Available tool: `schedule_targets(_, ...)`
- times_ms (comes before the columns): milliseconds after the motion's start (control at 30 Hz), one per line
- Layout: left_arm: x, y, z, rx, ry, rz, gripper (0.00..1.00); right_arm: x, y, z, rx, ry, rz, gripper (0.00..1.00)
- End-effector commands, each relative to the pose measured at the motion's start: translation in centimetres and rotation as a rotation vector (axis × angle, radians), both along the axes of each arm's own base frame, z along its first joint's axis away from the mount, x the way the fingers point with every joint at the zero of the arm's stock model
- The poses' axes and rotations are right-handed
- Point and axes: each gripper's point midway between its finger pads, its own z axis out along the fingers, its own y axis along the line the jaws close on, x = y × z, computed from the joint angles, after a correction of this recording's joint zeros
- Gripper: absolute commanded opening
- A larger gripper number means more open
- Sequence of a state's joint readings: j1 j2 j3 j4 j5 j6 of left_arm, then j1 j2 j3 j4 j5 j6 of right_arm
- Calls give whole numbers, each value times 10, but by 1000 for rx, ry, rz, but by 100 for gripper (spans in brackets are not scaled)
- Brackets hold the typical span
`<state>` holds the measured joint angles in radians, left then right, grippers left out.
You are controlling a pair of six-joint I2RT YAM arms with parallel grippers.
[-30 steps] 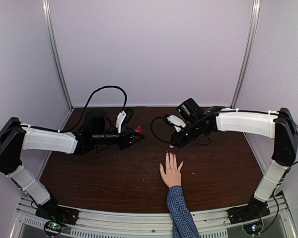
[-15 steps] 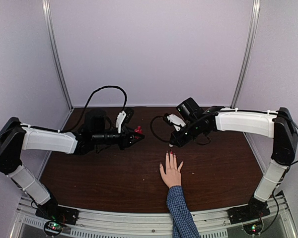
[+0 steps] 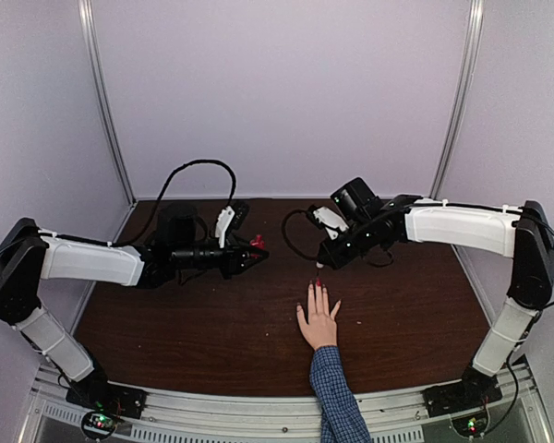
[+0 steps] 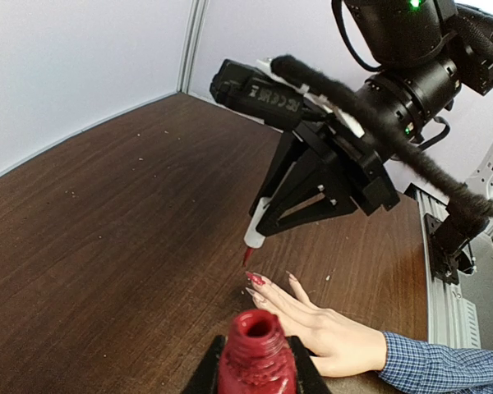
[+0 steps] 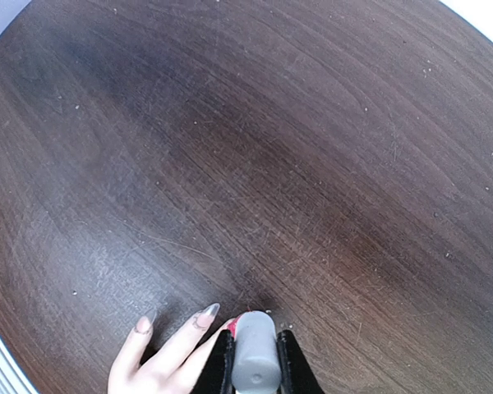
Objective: Paint the nails
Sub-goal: Paint the hand on the nail.
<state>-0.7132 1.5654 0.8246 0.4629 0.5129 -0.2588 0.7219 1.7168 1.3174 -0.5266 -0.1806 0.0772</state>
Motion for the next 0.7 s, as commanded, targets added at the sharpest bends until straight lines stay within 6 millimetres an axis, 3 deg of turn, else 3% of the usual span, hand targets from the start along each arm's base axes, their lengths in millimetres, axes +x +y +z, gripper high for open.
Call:
schedule_targets(0,4,0,19,-36,-65,-2,0,-2,-6,21,28,-41,-10,0)
schedule_targets(667,3,0,19,-41,-64,0,0,-15,0,0,-3,57,49,0)
